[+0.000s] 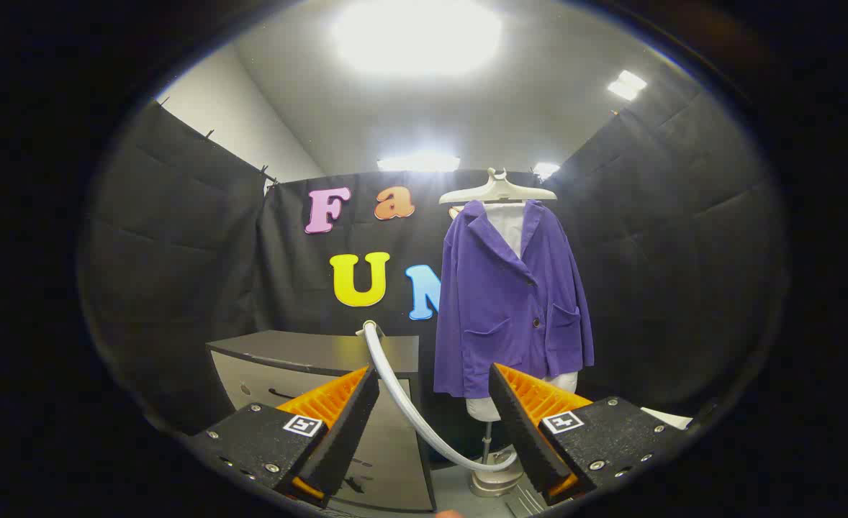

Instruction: Iron the clothes twice with a garment steamer, once on the left side and once on the right side.

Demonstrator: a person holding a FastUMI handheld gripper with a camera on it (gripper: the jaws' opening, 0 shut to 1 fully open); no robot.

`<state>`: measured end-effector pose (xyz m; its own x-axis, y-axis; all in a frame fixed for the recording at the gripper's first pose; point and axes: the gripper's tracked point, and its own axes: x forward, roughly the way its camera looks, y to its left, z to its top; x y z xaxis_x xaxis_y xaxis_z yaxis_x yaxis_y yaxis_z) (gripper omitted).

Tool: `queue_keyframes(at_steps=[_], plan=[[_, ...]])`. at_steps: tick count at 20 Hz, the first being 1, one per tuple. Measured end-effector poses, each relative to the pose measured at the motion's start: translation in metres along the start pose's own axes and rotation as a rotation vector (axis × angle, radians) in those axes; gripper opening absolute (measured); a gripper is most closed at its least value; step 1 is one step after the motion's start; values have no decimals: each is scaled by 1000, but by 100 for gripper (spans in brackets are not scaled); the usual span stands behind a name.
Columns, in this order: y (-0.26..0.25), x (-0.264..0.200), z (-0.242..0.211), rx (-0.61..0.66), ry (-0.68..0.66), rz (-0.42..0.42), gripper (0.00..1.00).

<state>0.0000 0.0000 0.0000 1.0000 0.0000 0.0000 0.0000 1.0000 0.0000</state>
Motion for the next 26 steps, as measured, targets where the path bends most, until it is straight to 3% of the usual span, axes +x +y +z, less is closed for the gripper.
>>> queue_keyframes(at_steps=[16, 26], plan=[[4, -7, 9, 0, -17, 4, 95], [30, 34, 62, -1, -81, 50, 94]])
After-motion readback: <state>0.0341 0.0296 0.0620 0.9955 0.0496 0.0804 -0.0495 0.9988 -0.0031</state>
